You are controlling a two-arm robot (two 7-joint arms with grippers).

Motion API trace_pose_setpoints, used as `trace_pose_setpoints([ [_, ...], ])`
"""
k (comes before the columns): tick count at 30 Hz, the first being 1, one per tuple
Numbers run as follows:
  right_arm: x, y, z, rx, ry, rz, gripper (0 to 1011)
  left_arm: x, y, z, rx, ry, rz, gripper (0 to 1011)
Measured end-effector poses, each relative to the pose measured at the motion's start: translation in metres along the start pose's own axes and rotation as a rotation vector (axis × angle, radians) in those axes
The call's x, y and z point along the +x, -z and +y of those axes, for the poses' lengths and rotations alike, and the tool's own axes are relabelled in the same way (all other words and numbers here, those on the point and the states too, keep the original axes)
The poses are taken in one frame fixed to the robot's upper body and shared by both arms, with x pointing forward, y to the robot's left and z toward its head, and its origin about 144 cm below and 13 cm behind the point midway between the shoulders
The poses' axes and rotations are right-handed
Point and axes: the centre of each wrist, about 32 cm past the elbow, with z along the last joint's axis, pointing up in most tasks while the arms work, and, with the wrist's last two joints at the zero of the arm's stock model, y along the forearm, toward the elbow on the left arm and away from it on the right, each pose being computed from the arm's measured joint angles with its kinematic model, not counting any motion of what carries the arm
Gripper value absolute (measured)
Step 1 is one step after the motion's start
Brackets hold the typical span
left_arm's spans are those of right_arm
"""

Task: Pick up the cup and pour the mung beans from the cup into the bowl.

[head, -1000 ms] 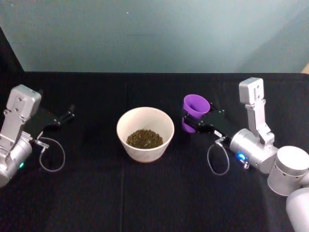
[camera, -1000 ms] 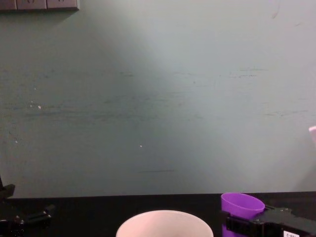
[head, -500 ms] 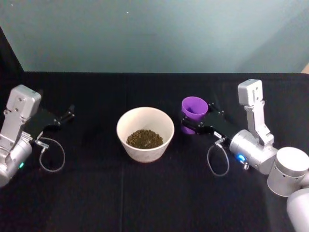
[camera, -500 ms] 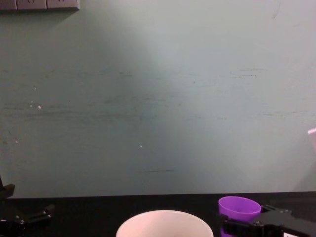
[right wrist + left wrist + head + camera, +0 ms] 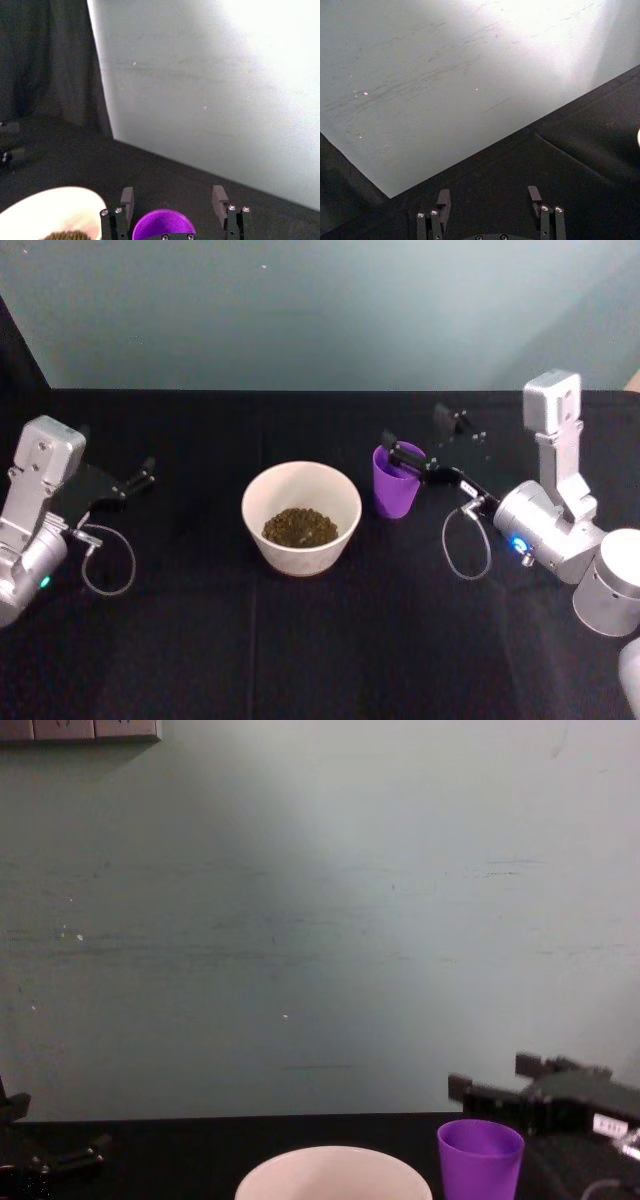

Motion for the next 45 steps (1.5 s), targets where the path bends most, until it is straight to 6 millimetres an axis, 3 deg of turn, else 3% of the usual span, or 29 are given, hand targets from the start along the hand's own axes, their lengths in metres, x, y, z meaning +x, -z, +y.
trace_pose_setpoints([
  [7,-0.001,-0.021,-0.009,0.04,0.082,-0.029,1000,0.0,0.0,0.0,0.0,0.0,0.0,1000],
  [16,0.011,-0.026,-0.019,0.031,0.23,-0.064,1000,0.0,0.0,0.0,0.0,0.0,0.0,1000],
  [23,0.025,-0.015,-0.024,-0.018,0.285,-0.102,1000,0.0,0.0,0.0,0.0,0.0,0.0,1000],
  [33,0.031,0.024,-0.027,-0.081,0.272,-0.091,1000,0.0,0.0,0.0,0.0,0.0,0.0,1000],
  [45,0.031,0.028,-0.027,-0.075,0.271,-0.088,1000,0.0,0.0,0.0,0.0,0.0,0.0,1000],
])
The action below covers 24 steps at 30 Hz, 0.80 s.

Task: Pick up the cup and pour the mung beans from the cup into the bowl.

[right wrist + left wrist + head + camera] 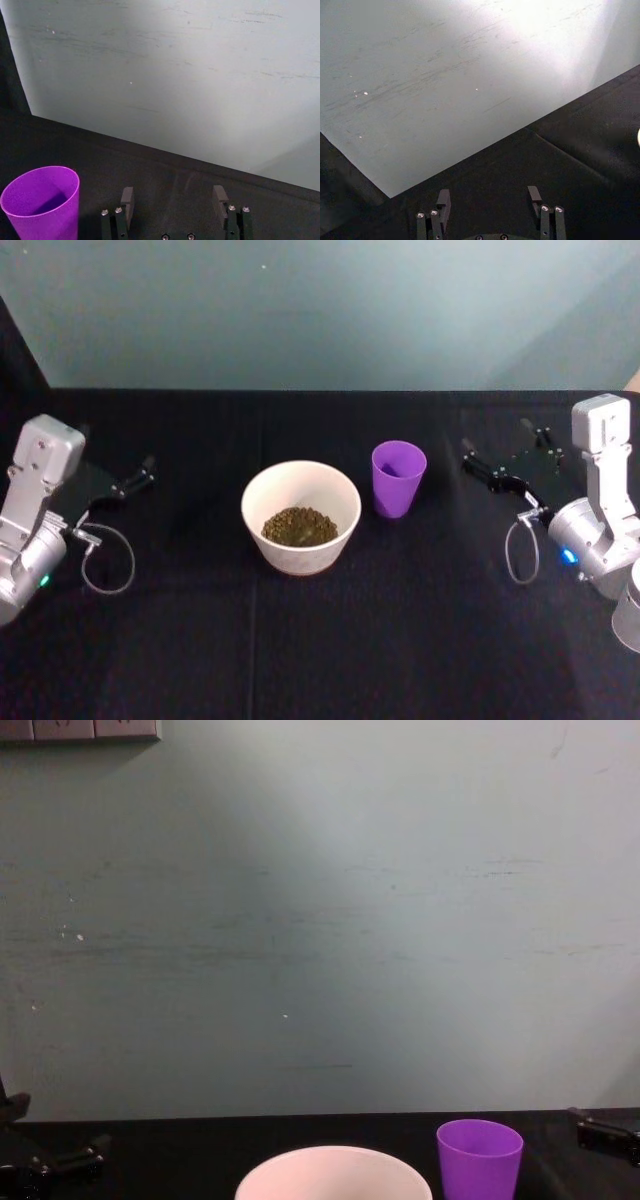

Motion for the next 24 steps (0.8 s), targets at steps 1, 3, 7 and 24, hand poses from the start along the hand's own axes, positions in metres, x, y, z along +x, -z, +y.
trace_pose_setpoints([
  [1,0.0,0.0,0.0,0.0,0.0,0.0,1000,0.0,0.0,0.0,0.0,0.0,0.0,1000],
  [3,0.0001,-0.0003,0.0,-0.001,0.0,0.0,1000,0.0,0.0,0.0,0.0,0.0,0.0,1000],
  [7,0.0002,-0.0006,0.0,-0.001,0.0,-0.001,1000,0.0,0.0,0.0,0.0,0.0,0.0,1000],
  [24,0.0004,-0.0013,0.0001,-0.003,0.001,-0.002,1000,0.0,0.0,0.0,0.0,0.0,0.0,1000],
])
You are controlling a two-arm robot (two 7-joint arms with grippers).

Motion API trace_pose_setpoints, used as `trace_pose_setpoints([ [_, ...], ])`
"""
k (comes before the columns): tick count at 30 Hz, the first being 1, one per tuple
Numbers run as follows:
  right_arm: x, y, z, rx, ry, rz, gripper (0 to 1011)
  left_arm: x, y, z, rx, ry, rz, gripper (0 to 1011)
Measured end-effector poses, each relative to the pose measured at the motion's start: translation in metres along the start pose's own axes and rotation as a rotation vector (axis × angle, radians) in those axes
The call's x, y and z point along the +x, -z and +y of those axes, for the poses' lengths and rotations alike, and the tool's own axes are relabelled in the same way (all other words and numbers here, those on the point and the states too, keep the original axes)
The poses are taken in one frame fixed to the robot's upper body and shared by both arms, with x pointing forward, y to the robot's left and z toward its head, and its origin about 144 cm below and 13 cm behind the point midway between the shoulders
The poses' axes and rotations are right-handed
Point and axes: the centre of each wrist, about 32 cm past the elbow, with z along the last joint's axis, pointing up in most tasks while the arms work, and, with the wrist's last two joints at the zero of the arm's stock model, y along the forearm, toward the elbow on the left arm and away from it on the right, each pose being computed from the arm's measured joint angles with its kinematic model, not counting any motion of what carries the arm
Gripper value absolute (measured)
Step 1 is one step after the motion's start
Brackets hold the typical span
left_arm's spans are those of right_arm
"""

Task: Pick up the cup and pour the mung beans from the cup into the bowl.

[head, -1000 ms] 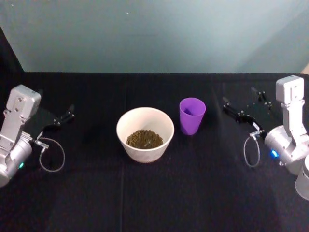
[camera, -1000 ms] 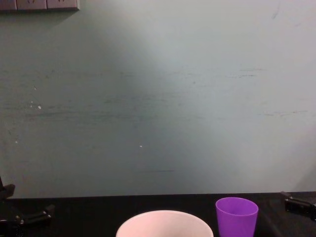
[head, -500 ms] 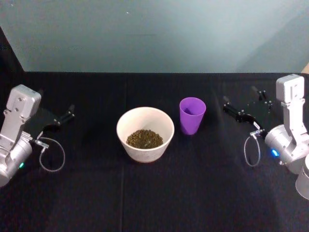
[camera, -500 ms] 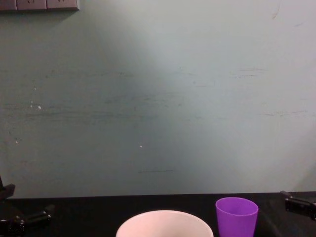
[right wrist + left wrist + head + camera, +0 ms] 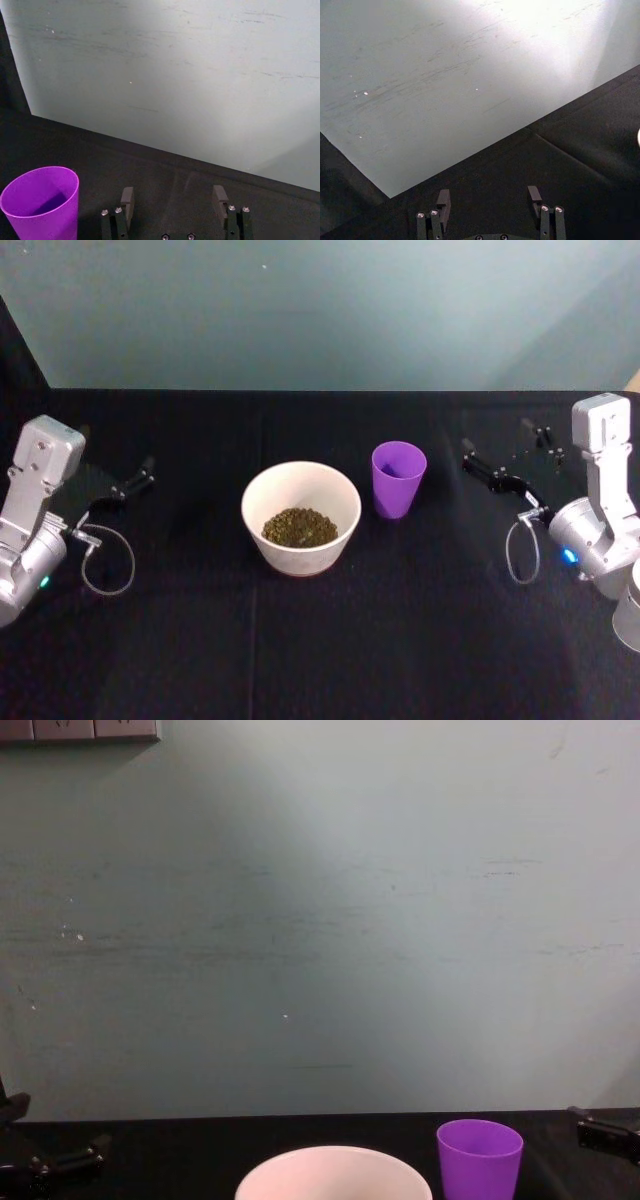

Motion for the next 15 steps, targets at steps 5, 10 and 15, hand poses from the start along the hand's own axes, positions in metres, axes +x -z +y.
trace_pose_setpoints([
  [5,0.0,-0.0001,0.0,0.0,0.0,0.0,1000,0.0,0.0,0.0,0.0,0.0,0.0,1000],
  [10,0.0,-0.0002,0.0,-0.001,0.0,0.0,1000,0.0,0.0,0.0,0.0,0.0,0.0,1000],
  [15,0.0,-0.0001,0.0,-0.001,0.0,0.0,1000,0.0,0.0,0.0,0.0,0.0,0.0,1000],
])
